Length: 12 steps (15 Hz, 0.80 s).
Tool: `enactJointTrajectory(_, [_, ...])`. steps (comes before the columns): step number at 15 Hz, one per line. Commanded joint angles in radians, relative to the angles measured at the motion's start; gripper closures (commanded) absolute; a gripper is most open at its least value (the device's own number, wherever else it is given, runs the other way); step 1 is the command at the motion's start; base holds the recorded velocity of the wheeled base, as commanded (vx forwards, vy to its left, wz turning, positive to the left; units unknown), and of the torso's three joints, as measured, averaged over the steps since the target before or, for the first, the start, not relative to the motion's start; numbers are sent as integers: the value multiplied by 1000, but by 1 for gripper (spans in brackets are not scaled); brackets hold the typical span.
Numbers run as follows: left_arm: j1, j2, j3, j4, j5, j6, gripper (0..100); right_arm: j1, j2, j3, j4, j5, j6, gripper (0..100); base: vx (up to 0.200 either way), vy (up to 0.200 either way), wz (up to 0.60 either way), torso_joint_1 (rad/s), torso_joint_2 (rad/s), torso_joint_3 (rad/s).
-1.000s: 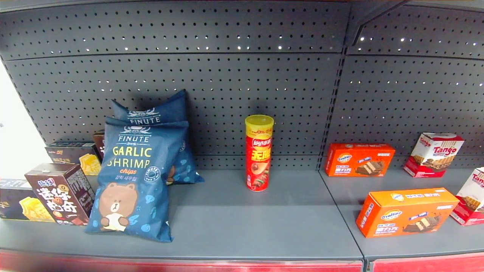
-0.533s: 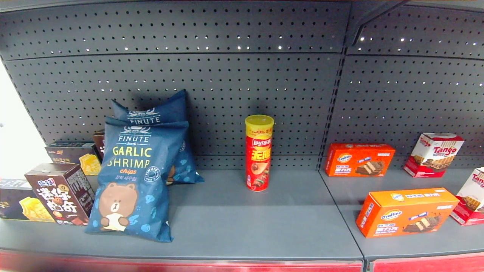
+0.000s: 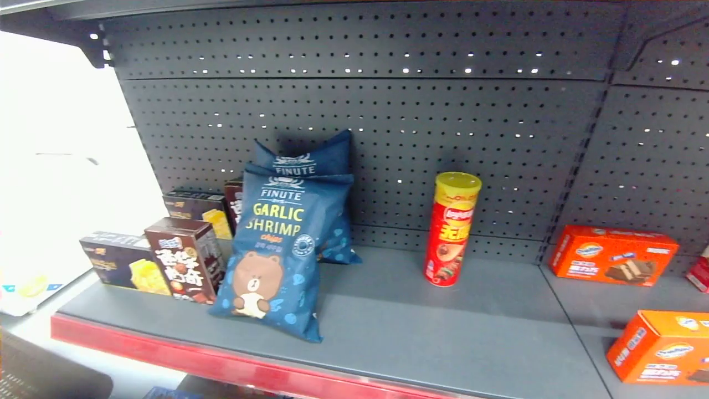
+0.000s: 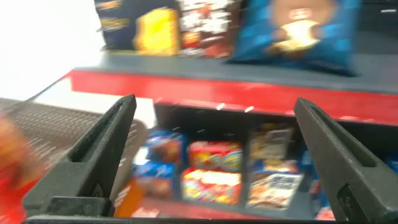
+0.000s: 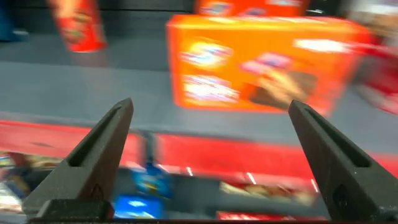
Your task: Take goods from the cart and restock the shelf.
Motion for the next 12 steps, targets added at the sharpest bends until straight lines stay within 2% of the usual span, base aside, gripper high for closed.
enactJointTrajectory(1, [0,0,0,0,0,0,0,0,0,0,0,0,0,0,0,0,600,2,2,-2])
enactJointTrajectory(12, [0,0,0,0,-1,0,0,0,0,0,0,0,0,0,0,0,600,2,2,2])
